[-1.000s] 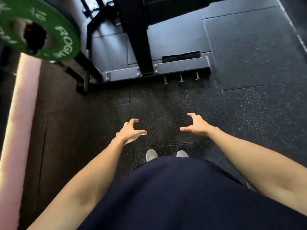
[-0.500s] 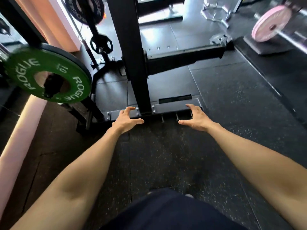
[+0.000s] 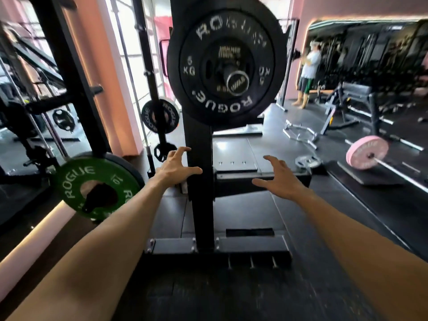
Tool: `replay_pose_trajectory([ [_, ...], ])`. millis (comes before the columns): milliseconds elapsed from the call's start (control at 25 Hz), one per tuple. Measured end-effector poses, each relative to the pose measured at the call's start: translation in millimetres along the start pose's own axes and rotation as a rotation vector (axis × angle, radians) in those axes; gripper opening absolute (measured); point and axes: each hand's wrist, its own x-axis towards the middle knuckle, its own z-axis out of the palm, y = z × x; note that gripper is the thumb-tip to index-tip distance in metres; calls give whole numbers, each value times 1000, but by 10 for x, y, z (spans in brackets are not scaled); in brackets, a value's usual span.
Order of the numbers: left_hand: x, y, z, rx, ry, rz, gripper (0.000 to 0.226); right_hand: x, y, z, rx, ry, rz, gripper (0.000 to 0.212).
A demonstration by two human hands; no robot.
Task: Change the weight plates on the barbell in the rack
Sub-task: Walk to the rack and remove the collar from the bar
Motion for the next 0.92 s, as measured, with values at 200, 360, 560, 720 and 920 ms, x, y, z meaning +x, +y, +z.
replay_pose_trajectory([
  [200, 308, 622, -546, -33, 142, 106, 89, 344, -505, -770, -45, 121, -105, 82],
  [360, 479, 1110, -922, -23, 216, 175, 89, 521, -850, -1335, -82, 198, -210, 84],
  [560, 576, 1580, -1185, 15, 310, 228, 85, 766, -1147, -1742, -70, 261, -279, 79],
  [720, 767, 1673, -1232, 122, 314, 274, 81, 1013, -1323, -1865, -68, 288, -283, 69],
  [920, 1394, 1666, -1223, 155, 315, 333, 73, 1569, -1415, -1882, -91, 290, -269, 57],
])
